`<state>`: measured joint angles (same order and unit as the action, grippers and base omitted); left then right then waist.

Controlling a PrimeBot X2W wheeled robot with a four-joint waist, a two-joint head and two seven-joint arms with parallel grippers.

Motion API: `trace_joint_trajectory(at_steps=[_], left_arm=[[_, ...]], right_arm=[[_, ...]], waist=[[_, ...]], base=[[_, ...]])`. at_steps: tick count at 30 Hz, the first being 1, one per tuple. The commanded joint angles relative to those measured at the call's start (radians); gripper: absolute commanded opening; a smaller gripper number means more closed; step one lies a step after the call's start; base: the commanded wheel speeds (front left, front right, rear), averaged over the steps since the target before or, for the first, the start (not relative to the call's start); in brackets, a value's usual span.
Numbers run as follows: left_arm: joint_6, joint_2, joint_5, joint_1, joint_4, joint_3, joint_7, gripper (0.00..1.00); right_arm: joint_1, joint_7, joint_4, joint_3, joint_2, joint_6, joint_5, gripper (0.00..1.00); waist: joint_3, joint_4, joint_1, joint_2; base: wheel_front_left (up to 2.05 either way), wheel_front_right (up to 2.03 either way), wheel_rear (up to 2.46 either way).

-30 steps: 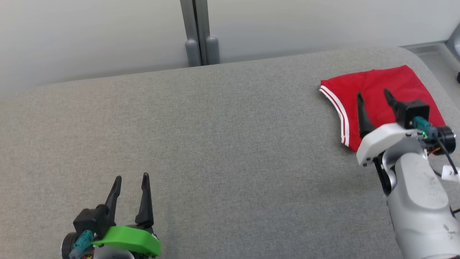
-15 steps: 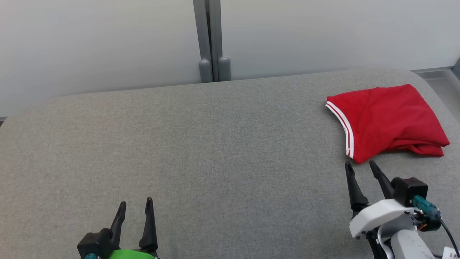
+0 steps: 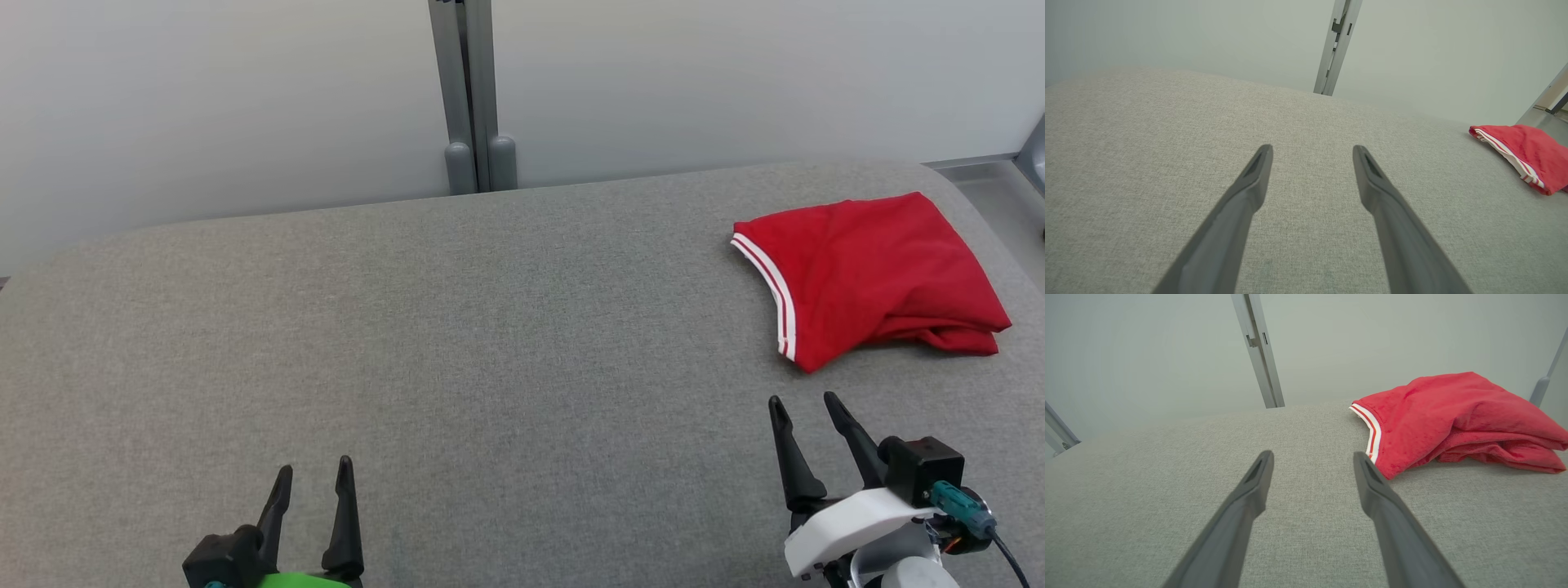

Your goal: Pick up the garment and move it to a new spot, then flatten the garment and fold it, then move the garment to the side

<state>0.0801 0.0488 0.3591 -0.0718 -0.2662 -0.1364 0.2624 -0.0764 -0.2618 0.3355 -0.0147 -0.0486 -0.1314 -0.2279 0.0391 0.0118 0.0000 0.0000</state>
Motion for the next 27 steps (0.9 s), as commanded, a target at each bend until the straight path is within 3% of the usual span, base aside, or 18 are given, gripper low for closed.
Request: trace_joint_trajectory(at_steps=[1,20,21,27], left_arm=[[-0.001,0.004,-0.006,-0.01,-0.001,-0.003,0.003,1.0],[0.008,0.004,-0.005,-0.012,-0.005,-0.008,0.003,1.0],[0.005,0.0,0.001,0.0,-0.006,-0.008,0.0,0.0],[0.006,-0.002,0.04,0.001,-0.037,-0.004,-0.016,0.0]], right_arm=[[0.011,-0.004,-0.006,-0.003,-0.004,0.002,-0.003,1.0],[0.01,-0.004,0.01,0.006,-0.004,0.002,0.001,1.0],[0.004,0.0,0.009,0.004,0.001,0.0,-0.001,0.0],[0.017,0.017,0.041,0.01,0.007,0.0,-0.043,0.0]], waist=[[0.0,0.0,0.0,0.0],[0.002,-0.002,0.0,0.0],[0.002,-0.002,0.0,0.0],[0.002,-0.002,0.0,0.0]], base=[[0.0,0.0,0.0],[0.0,0.0,0.0],[0.0,0.0,0.0],[0.0,0.0,0.0]])
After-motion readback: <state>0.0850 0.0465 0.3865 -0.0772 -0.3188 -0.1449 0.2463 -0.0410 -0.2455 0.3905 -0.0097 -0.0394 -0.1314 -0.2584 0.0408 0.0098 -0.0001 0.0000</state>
